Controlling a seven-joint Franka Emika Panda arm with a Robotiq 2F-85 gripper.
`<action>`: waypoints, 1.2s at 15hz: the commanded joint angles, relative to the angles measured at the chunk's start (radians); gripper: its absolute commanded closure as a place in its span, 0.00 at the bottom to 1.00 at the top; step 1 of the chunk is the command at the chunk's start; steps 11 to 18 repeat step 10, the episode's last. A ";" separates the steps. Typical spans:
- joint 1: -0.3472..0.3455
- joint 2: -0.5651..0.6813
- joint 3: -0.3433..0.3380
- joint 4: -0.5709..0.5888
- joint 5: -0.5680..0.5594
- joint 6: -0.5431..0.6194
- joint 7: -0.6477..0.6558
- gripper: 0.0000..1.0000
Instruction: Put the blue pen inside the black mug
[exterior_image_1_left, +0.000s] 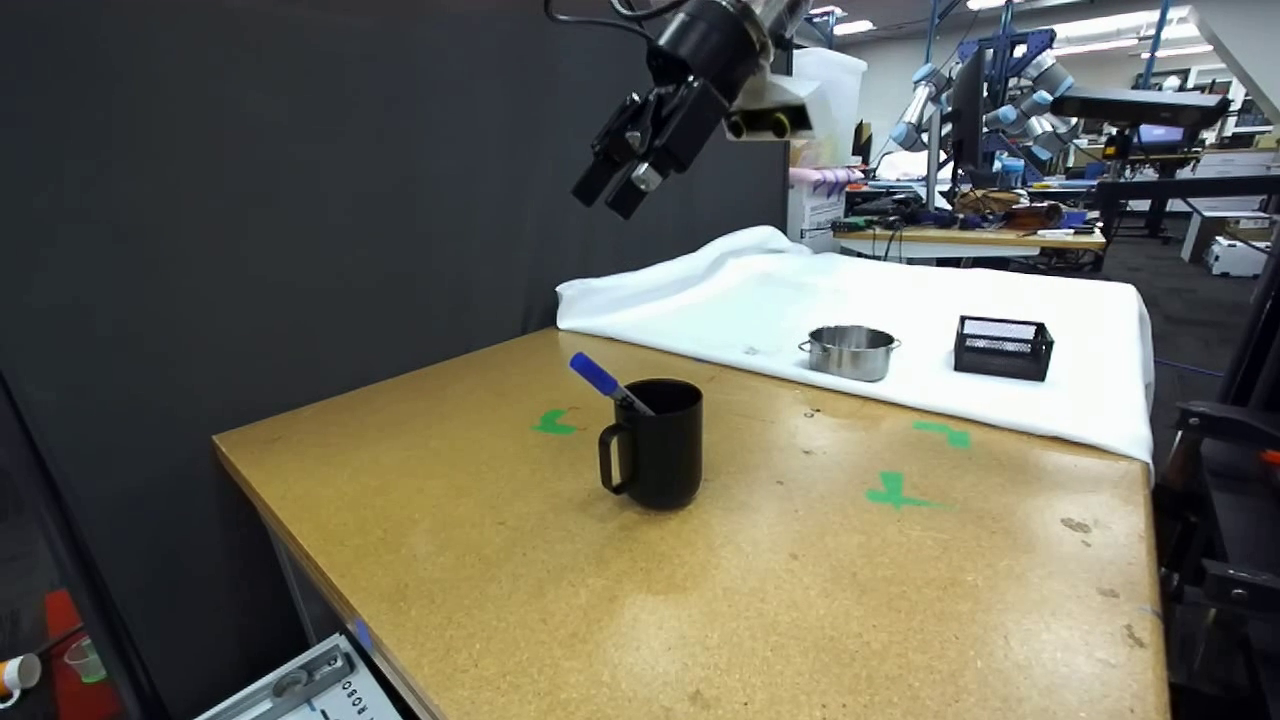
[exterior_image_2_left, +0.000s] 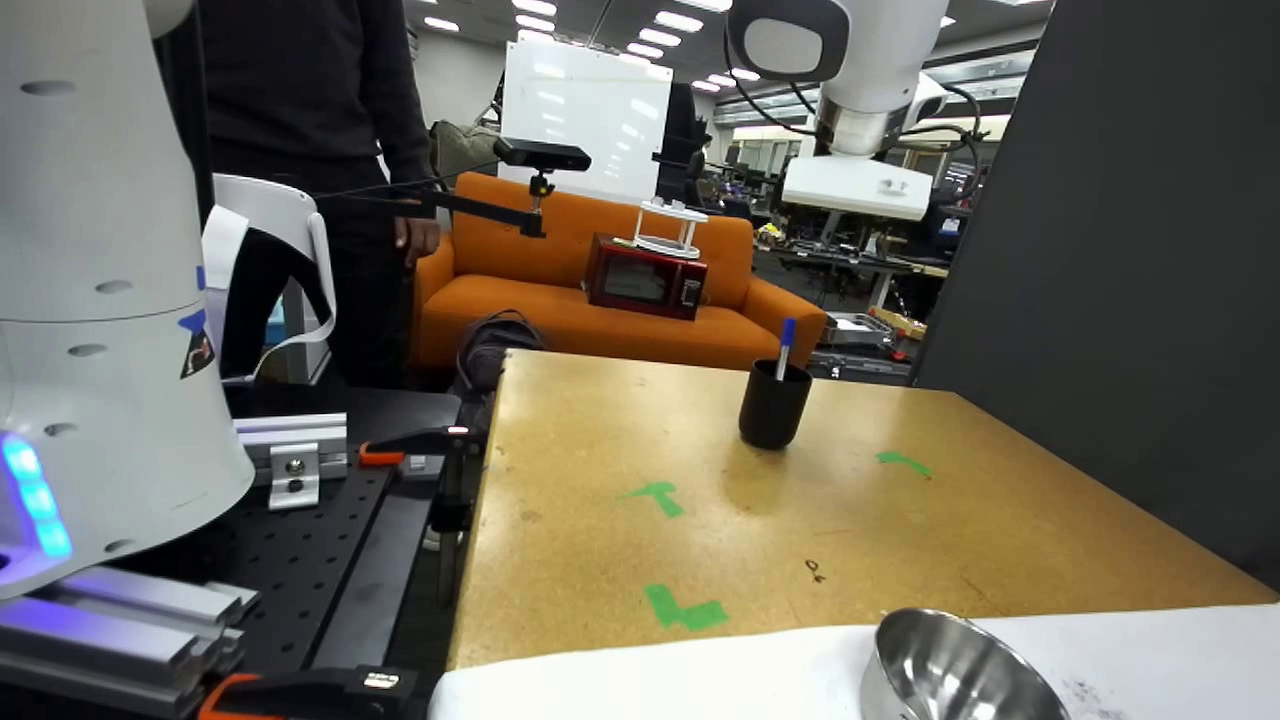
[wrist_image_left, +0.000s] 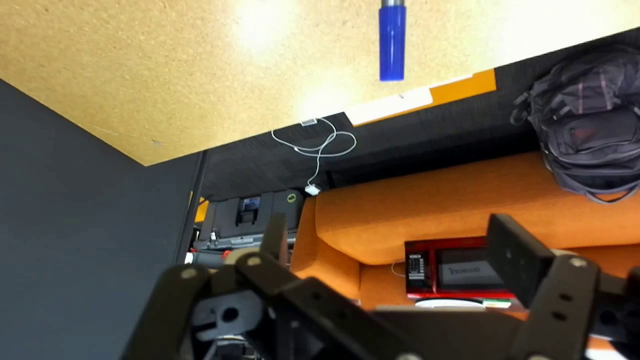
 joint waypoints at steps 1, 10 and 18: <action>0.057 -0.051 -0.061 -0.055 -0.286 0.037 0.269 0.00; -0.053 -0.150 0.005 -0.035 -0.840 -0.108 0.761 0.00; -0.053 -0.150 0.005 -0.035 -0.840 -0.108 0.761 0.00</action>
